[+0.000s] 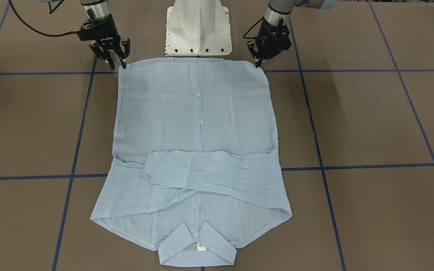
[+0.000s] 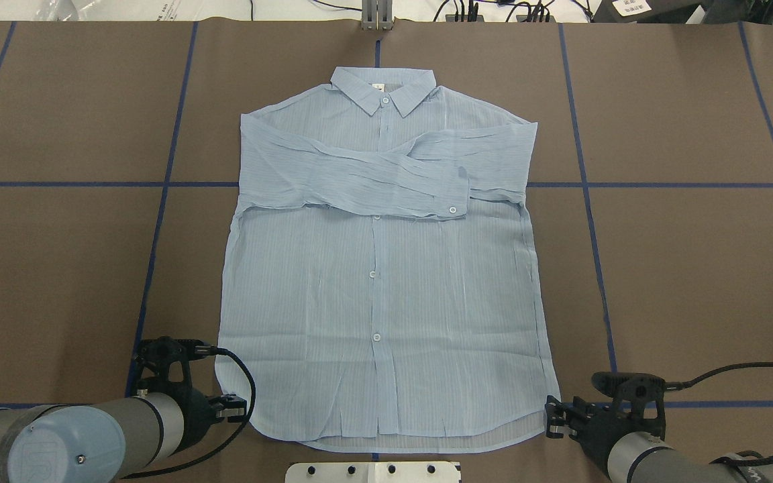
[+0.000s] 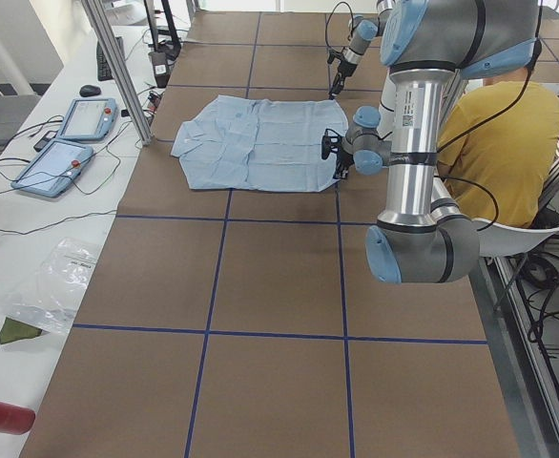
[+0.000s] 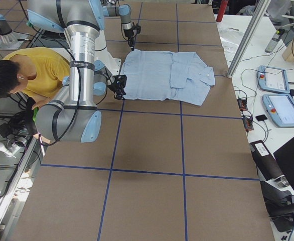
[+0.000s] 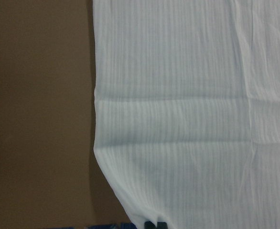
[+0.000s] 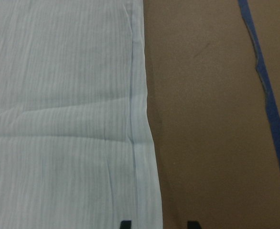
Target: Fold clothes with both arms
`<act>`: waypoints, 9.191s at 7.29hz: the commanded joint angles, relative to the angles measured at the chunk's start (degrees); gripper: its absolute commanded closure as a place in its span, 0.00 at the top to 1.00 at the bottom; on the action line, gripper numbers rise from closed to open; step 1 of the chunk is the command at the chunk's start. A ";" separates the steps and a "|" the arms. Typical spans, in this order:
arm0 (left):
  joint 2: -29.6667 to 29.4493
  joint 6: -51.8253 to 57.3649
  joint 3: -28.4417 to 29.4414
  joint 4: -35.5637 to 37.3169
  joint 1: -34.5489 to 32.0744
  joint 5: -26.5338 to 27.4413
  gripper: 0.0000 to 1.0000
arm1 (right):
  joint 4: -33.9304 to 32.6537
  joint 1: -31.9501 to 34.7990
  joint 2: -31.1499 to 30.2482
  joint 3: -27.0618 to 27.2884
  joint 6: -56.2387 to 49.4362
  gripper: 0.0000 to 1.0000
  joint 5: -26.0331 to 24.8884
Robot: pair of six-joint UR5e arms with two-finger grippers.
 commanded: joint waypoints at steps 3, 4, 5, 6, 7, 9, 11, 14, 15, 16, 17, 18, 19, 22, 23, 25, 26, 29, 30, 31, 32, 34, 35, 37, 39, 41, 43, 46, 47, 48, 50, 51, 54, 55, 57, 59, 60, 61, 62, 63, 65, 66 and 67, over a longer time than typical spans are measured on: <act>0.21 -0.02 -0.29 0.09 0.00 0.07 0.00 | -0.16 -1.48 1.16 -0.54 0.00 0.44 -0.96; 0.21 -0.02 -0.29 0.09 0.00 0.07 0.00 | -0.24 -1.57 1.43 -1.07 0.00 0.42 -0.96; 0.21 -0.02 -0.29 0.09 0.00 0.07 0.00 | -0.24 -1.66 1.69 -1.51 -0.08 0.42 -1.14; 0.21 0.06 -0.29 0.09 0.00 0.07 0.00 | -0.42 -1.66 1.69 -1.86 -0.08 0.42 -1.23; 0.21 0.06 -0.29 0.09 0.00 0.07 0.00 | -0.59 -1.66 1.96 -1.52 -0.08 0.24 -1.23; 0.21 0.06 -0.38 0.09 0.00 0.07 0.00 | -0.86 -1.66 1.87 -1.86 -0.08 0.00 -2.01; 0.30 0.06 -1.60 0.09 0.00 -0.01 0.00 | -1.21 -1.32 1.78 -1.60 0.00 0.00 -2.72; 1.00 0.68 -8.08 4.79 0.26 -0.98 0.00 | -3.30 -1.13 -1.89 10.31 0.00 0.00 -1.50; 1.17 0.68 -14.21 9.62 1.74 -4.55 0.00 | -6.02 -1.05 -3.91 15.49 0.00 0.00 3.12; 1.18 0.68 -19.92 14.45 3.93 -6.85 0.00 | -7.87 -3.05 -6.54 21.54 0.00 0.00 6.47; 1.09 0.50 -25.37 18.33 6.13 -8.96 0.00 | -10.33 -5.77 -6.83 25.78 0.00 0.00 7.12; 0.91 0.50 -29.43 21.24 6.68 -10.63 0.00 | -14.09 -6.40 -6.66 30.35 0.00 0.00 9.73; 0.65 0.68 -30.17 22.75 5.72 -11.09 0.00 | -17.96 -6.50 -5.26 32.65 0.00 0.00 10.28; -1.71 4.69 -23.44 26.89 -3.64 -10.39 0.00 | -25.44 3.30 3.22 29.71 -0.78 0.00 10.11; -4.77 7.85 -19.49 26.89 -9.00 -10.21 0.00 | -28.08 7.52 10.58 25.34 -0.79 0.00 10.02; -14.41 8.24 -10.01 26.89 -13.26 -1.21 0.00 | -32.48 14.57 26.32 16.03 -1.57 0.00 9.76; -18.21 8.41 -7.09 26.89 -15.36 -0.81 0.00 | -33.63 16.77 32.05 13.02 -2.54 0.00 9.85; -20.61 10.76 -4.71 26.46 -21.24 1.81 0.00 | -33.12 23.80 34.20 9.85 -8.99 0.00 9.84; -22.01 15.14 -1.21 25.93 -24.14 2.26 0.00 | -33.03 27.04 34.82 6.17 -12.44 0.00 10.28; -22.55 16.05 3.70 21.23 -26.52 2.36 0.00 | -31.11 29.77 35.26 1.17 -12.91 0.00 10.55; -22.73 16.15 10.19 15.26 -27.93 2.62 0.00 | -28.14 31.28 35.44 -3.66 -14.40 0.00 10.90; -22.73 16.15 20.58 7.33 -28.04 5.51 0.00 | -20.85 33.40 35.62 -13.25 -16.42 0.00 13.35; -22.73 16.23 24.98 4.16 -28.04 5.61 0.00 | -20.12 34.36 35.62 -17.38 -17.48 0.00 14.32; -22.73 29.60 28.00 -2.78 -29.60 5.09 0.00 | -17.48 37.61 35.18 -20.75 -22.63 0.00 18.43; -22.73 31.79 29.15 -3.34 -30.50 4.73 0.00 | -17.12 40.25 35.00 -21.29 -24.87 0.00 21.44; -22.55 34.25 29.33 -5.10 -31.20 1.67 0.00 | -17.03 41.58 34.66 -22.33 -27.41 0.00 23.38; -22.55 34.52 29.33 -5.10 -31.11 1.57 0.00 | -13.02 41.84 34.65 -25.49 -27.42 0.00 23.38; -22.55 34.52 29.33 -5.10 -31.11 1.48 0.00 | -9.03 42.54 34.65 -28.32 -27.51 0.00 23.47; -22.55 34.52 29.33 -5.10 -31.20 1.48 0.00 | -9.03 42.72 34.74 -28.32 -27.51 0.00 23.47; -22.55 34.52 29.67 -5.10 -31.11 1.48 0.00 | -9.03 42.72 34.83 -28.32 -27.42 0.00 23.47; -22.38 34.60 31.43 -6.93 -31.11 0.35 0.86 | -9.12 42.72 34.83 -28.41 -27.24 0.67 23.47; -21.68 34.60 31.35 -10.95 -31.20 -3.93 1.00 | -9.12 42.72 34.83 -28.15 -27.42 1.00 23.90; -18.19 31.11 25.67 -12.66 -30.24 -10.10 1.00 | -8.86 44.13 34.66 -27.62 -27.59 1.00 27.96; -14.68 28.74 20.59 -12.48 -27.36 -11.95 1.00 | -8.86 44.13 34.65 -27.62 -27.59 1.00 27.95; -7.90 22.42 13.97 -12.39 -21.91 -11.53 1.00 | -8.86 44.04 34.65 -27.62 -27.51 1.00 27.95; -6.82 18.80 13.86 -12.39 -17.94 -11.00 0.95 | -8.86 43.95 34.65 -27.44 -27.24 1.00 27.86; -6.82 17.04 13.94 -12.31 -16.45 -9.87 0.78 | -8.86 43.95 34.65 -27.35 -27.16 1.00 27.78; -6.82 16.85 14.21 -12.31 -16.17 -9.95 0.74 | -8.86 43.95 34.65 -27.35 -27.15 1.00 27.78; -6.82 16.85 14.30 -12.22 -16.17 -9.95 0.74 | -8.86 43.95 34.65 -27.27 -27.07 1.00 27.78; -6.82 16.94 14.47 -12.22 -16.17 -9.95 0.74 | -8.86 43.95 34.65 -27.26 -26.89 1.00 27.78; -6.65 16.85 14.74 -12.22 -16.17 -9.95 0.41 | -8.86 43.95 34.57 -27.09 -26.72 1.00 27.78; -6.65 16.85 14.74 -12.22 -16.17 -9.86 0.04 | -8.86 43.95 34.57 -27.09 -26.63 1.00 27.78; -6.56 16.94 14.48 -12.13 -16.26 -9.86 0.00 | -8.86 43.95 34.57 -27.00 -26.63 1.00 27.78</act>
